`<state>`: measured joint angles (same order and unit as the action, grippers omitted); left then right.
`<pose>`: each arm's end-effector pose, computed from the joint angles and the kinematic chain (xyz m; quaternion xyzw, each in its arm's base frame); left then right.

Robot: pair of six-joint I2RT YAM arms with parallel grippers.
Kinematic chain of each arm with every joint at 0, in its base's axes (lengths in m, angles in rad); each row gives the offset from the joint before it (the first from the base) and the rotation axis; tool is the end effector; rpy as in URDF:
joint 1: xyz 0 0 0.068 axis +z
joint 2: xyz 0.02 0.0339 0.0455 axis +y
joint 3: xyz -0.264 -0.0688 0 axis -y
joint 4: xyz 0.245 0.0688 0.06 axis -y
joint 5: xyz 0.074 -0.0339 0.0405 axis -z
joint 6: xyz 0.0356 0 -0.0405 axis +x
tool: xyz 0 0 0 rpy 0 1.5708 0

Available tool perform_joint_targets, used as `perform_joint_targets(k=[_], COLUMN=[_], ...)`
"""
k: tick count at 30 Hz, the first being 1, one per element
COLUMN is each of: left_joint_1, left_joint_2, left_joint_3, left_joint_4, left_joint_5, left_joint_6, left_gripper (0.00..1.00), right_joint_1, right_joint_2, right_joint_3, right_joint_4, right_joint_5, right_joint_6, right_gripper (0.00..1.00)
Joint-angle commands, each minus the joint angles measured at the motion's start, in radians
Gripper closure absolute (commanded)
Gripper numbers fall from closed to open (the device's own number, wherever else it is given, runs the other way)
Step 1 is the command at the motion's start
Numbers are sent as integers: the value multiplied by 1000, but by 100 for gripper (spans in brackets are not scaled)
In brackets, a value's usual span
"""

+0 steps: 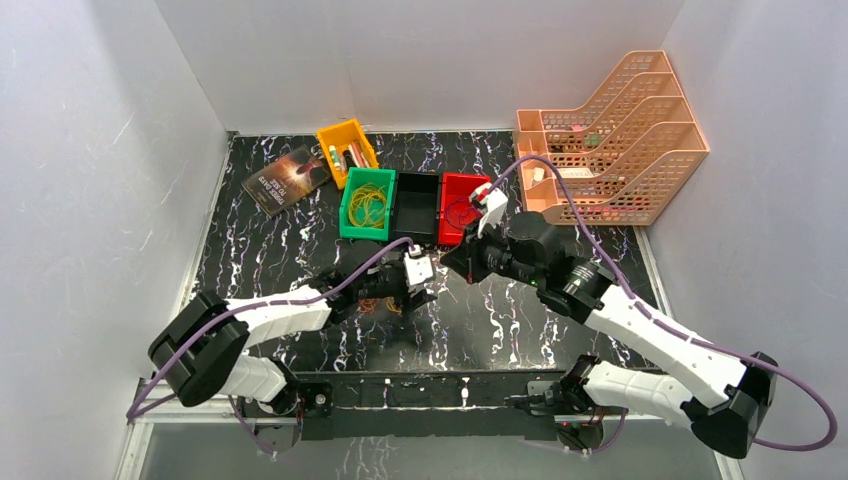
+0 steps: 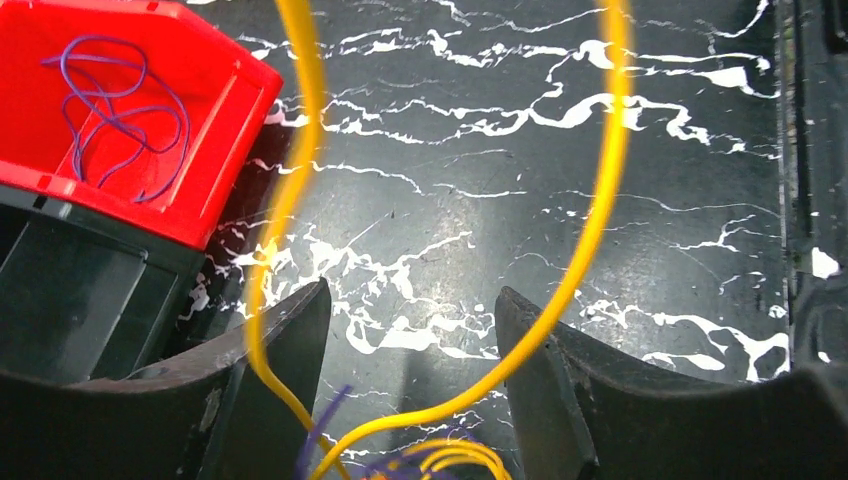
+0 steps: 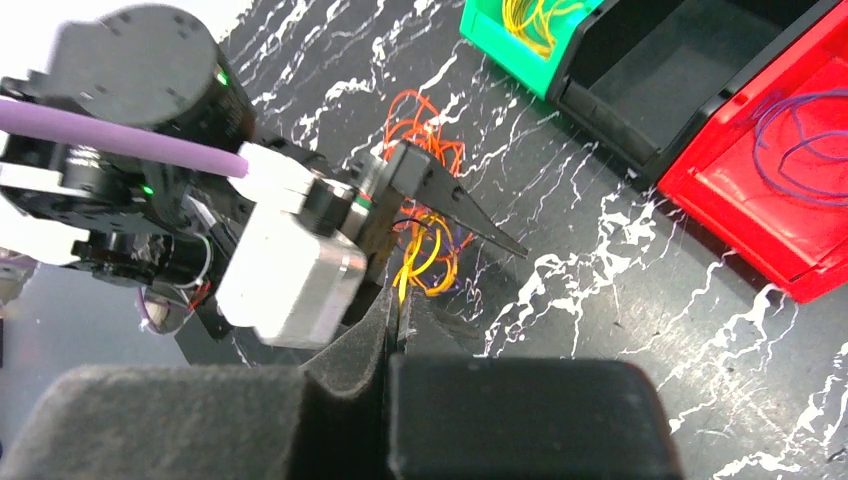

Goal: Untangle the cables

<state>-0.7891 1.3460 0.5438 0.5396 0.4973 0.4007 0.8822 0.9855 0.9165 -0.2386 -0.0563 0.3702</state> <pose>0.1826 -0.2080 0.2091 0.5551 0.5531 -0.3054 0.5410 0.1428 0.1766 0.3434 -0.2204 0.7763 0.3643 0.4649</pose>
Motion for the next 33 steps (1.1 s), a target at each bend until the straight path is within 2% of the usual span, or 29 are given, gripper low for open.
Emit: perform_joint_targets(k=[1,10,14,20,33], left_joint_1=[-22,-73,-77,-79,-80], left_joint_2=[18,50,99,137,137], left_joint_3=[-21,-127,-162,-183,-202], left_joint_4=[63,124,183,208,218], left_joint_5=[-120,-351,-366,-395,-413], left_joint_6=[-19,-89,-141,-158,-163], left_gripper=[43,45,49,50,49], right_joint_1=[1,1,1,1,1], right_joint_2=[-58,-138,-159,-183,-222], right_joint_3=[75,115,140,181,348], right_joint_4=[15,-11,-15,-38,-107], right_joint_5=[56,167,191,210,426], right_joint_6=[-13,-70,-88,-113,-264], right_gripper=[100,100,100,100,100])
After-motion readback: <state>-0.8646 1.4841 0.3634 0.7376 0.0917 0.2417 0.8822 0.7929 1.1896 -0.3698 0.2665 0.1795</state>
